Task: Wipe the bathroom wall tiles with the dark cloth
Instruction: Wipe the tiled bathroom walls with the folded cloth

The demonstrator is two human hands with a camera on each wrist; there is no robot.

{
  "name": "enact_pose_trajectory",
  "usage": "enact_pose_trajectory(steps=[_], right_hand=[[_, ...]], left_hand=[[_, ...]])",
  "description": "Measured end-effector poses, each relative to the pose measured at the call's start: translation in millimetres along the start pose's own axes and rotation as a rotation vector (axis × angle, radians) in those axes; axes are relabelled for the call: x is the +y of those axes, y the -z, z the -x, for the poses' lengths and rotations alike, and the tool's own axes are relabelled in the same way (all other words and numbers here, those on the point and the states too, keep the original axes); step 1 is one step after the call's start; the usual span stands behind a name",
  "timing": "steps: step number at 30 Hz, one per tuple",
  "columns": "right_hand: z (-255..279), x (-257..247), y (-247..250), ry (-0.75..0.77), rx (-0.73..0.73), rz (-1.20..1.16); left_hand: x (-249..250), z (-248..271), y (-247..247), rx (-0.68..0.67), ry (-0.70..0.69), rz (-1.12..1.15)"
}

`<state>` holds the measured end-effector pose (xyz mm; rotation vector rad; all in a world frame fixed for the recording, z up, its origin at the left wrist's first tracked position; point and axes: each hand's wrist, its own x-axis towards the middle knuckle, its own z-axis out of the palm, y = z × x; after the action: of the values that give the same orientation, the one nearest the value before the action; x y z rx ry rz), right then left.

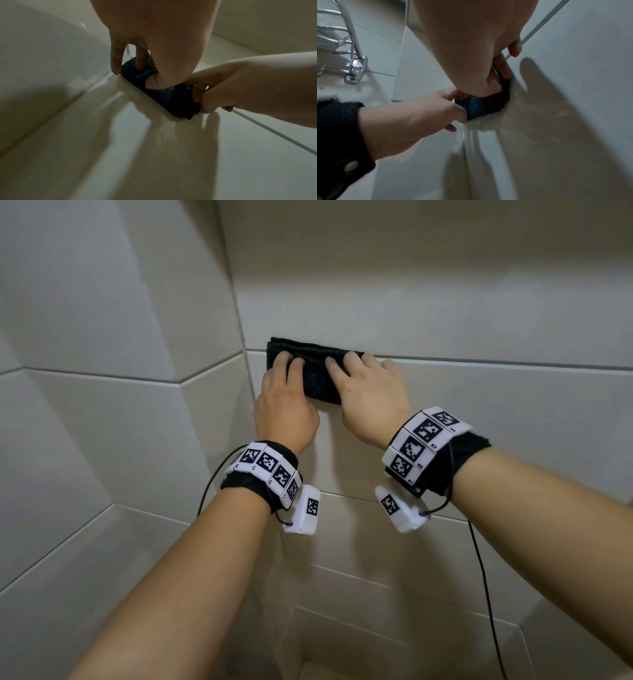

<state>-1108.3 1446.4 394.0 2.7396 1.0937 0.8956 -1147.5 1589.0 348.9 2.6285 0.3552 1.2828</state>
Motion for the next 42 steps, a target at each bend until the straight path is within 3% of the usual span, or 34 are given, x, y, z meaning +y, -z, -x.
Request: enact_pose_trajectory(steps=[8, 21, 31, 42], right_hand=[[-46, -56, -8, 0.077, -0.003, 0.008], [-27, -17, -4, 0.069, 0.05, 0.032], [8, 27, 7, 0.004, 0.048, 0.051], [77, 100, 18, -0.142, 0.019, 0.007]], left_hand=[[-47, -12, 14, -0.022, 0.081, 0.052], [-31, -11, -1, 0.096, 0.023, 0.023], [29, -4, 0, 0.033, -0.017, -0.038], [120, 21, -4, -0.141, -0.112, -0.045]])
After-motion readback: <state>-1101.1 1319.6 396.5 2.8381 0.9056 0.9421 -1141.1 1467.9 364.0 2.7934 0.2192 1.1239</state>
